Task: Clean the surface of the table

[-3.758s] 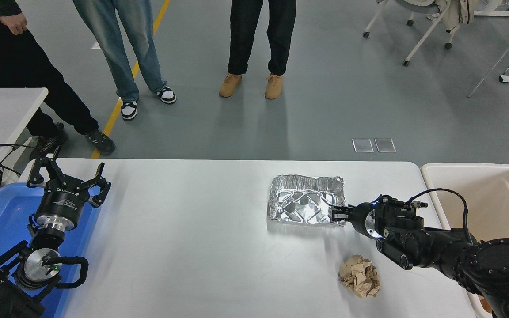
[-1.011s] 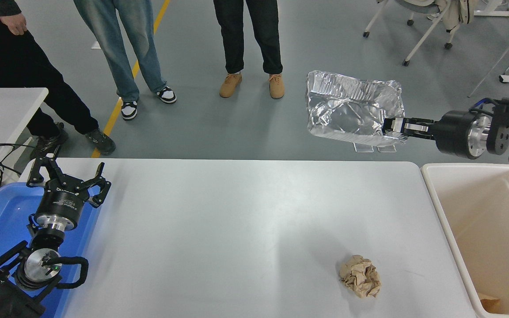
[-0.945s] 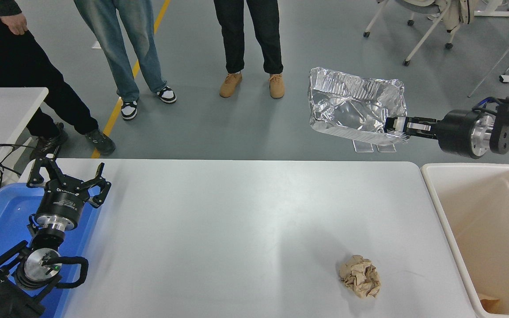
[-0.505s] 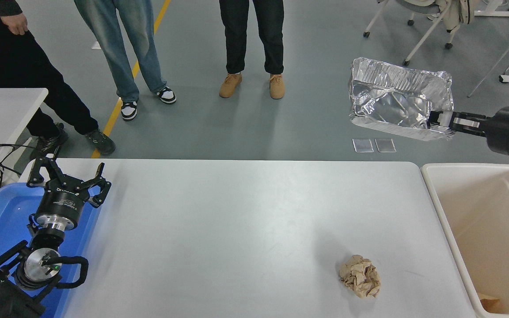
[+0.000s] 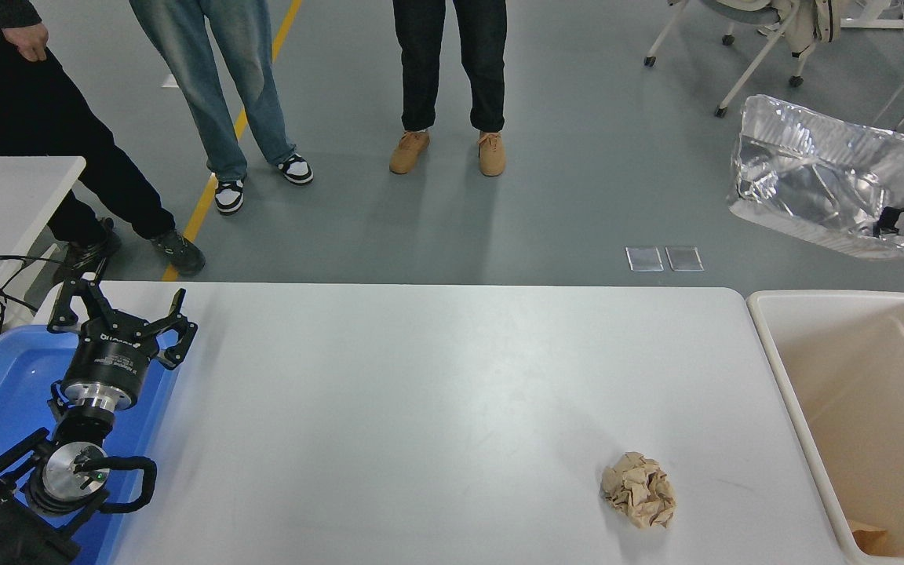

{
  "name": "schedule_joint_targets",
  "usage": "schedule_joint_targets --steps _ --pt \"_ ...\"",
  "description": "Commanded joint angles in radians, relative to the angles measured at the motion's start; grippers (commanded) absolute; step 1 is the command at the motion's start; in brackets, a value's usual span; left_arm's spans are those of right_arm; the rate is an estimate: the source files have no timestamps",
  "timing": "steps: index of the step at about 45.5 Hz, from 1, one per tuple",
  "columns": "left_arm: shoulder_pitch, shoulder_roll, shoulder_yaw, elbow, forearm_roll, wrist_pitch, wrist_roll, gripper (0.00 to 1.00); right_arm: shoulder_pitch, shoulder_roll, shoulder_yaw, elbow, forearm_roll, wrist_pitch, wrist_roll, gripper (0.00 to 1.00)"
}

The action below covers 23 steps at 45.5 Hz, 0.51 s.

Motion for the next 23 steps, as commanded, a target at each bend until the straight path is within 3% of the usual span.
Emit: schedule_joint_targets --steps 1,12,23 --pt "0.0 0.0 0.0 0.0 0.0 0.0 -0.001 0.99 -0.049 -0.075 0.001 -0.05 -0.001 -0.002 0.014 0.0" --pt "0.0 0.0 0.0 0.0 0.0 0.0 0.001 0.99 -0.172 -0.085 -0.002 -0.161 0.015 -0.064 0.018 0.0" --pt "0.0 0.0 0.0 0.0 0.0 0.0 0.001 0.99 -0.4 0.033 0.004 -0.279 0.147 -0.185 0.038 0.0"
